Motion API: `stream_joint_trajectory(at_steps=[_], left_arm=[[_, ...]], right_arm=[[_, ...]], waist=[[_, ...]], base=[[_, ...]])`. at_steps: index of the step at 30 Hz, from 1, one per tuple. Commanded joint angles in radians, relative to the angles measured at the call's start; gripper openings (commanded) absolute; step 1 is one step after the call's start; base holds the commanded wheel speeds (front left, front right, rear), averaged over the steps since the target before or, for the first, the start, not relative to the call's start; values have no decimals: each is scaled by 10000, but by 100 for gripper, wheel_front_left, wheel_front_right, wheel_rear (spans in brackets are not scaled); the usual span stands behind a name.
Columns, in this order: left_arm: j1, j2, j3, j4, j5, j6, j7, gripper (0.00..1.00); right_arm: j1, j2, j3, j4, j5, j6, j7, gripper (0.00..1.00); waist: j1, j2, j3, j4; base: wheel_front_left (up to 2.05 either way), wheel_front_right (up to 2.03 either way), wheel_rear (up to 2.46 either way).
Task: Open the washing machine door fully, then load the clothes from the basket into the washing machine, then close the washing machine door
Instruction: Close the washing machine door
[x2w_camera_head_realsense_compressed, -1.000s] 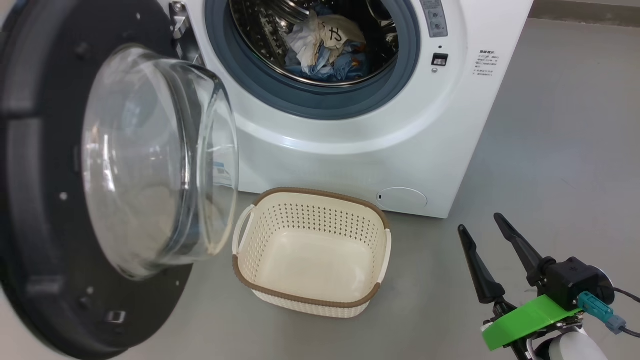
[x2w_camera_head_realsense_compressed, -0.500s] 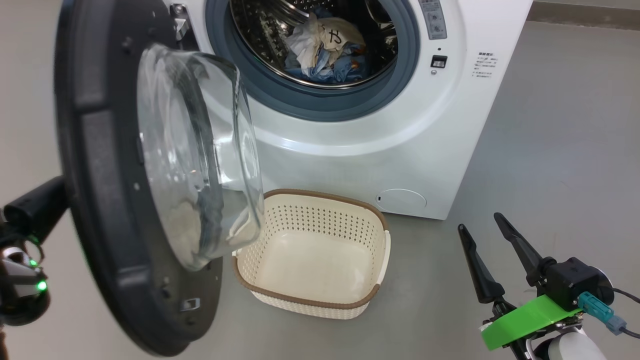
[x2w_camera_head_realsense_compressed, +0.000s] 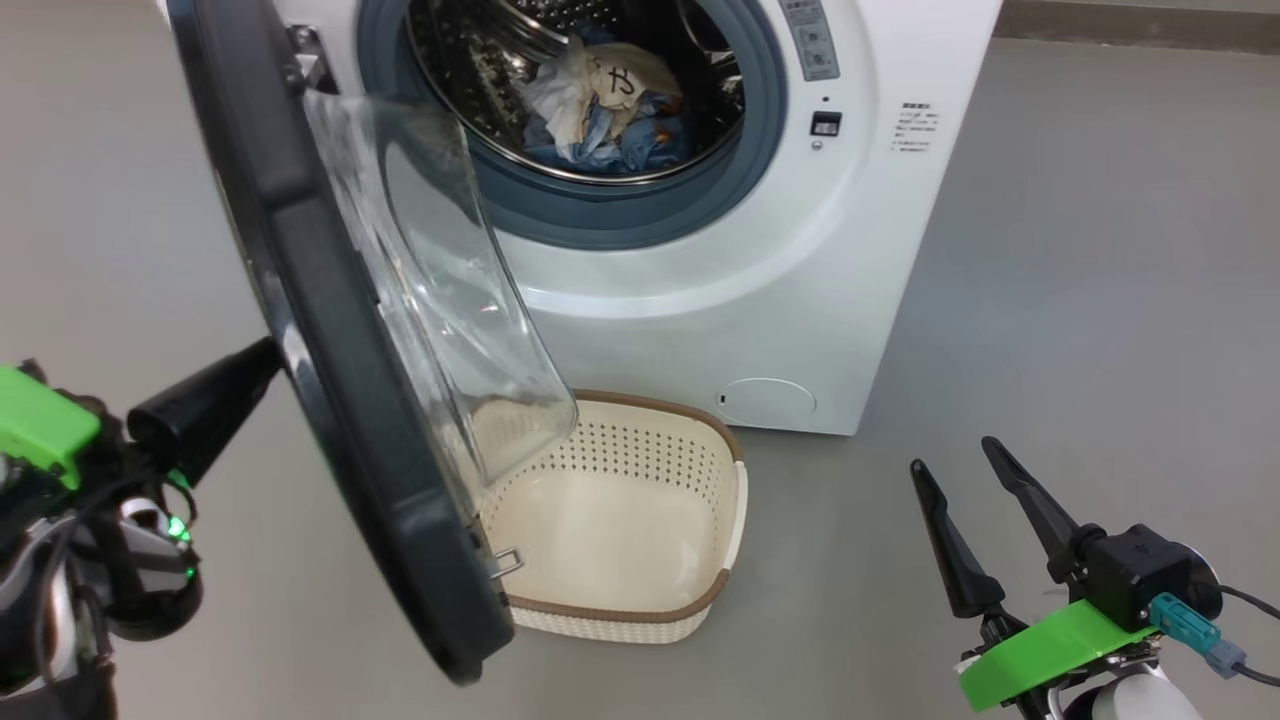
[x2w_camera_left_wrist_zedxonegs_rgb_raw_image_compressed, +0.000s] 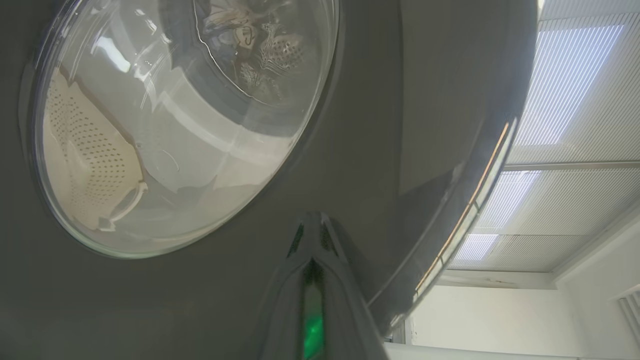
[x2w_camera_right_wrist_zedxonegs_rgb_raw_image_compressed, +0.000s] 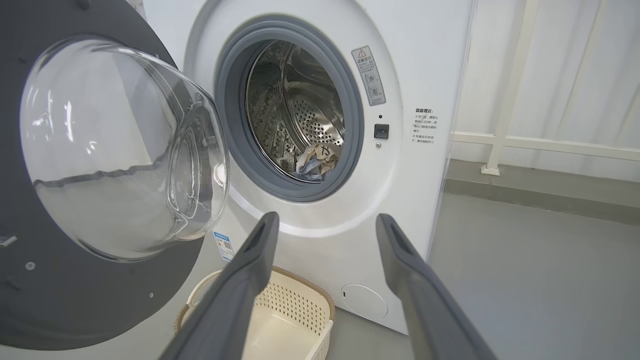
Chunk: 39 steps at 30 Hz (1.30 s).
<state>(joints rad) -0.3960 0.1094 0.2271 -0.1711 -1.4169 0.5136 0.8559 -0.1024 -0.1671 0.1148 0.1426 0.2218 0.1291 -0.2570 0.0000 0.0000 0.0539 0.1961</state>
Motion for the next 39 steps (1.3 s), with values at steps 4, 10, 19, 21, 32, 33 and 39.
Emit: stream_joint_trajectory(at_steps=[4, 10, 19, 21, 32, 33, 39], left_arm=[[-433, -62, -155, -124, -172, -211, 21, 0], [-614, -225, -350, 45, -235, -330, -84, 0], [-929, -404, -635, 571, -276, -681, -416, 0], [-1013, -431, -631, 719, -301, -768, -531, 0], [-1371, -482, -484, 1355, -360, -1214, -966, 0], [-1405, -484, -472, 1412, -356, -1250, -1008, 0], [-1556, -503, -476, 1719, -364, -1440, -1182, 0]], right_arm=[[-143, -62, 249, -223, -18, 16, -48, 100], [-160, -41, 247, -232, -22, 16, -48, 100], [-224, -32, 268, -239, -14, 16, -48, 100], [-249, -33, 266, -242, -15, 16, -48, 100], [-310, -59, 218, -258, -27, 16, -48, 100], [-316, -60, 209, -260, -25, 16, -48, 100], [-354, -40, 199, -272, -9, 16, -48, 100]], waist=[[0, 0, 24, -409], [0, 0, 56, -753], [0, 0, 92, -1342], [0, 0, 113, -1484], [0, 0, 202, -2335], [0, 0, 206, -2407], [0, 0, 226, -2813]], base=[[0, 0, 0], [0, 0, 0], [0, 0, 0], [0, 0, 0], [0, 0, 0], [0, 0, 0], [0, 0, 0]])
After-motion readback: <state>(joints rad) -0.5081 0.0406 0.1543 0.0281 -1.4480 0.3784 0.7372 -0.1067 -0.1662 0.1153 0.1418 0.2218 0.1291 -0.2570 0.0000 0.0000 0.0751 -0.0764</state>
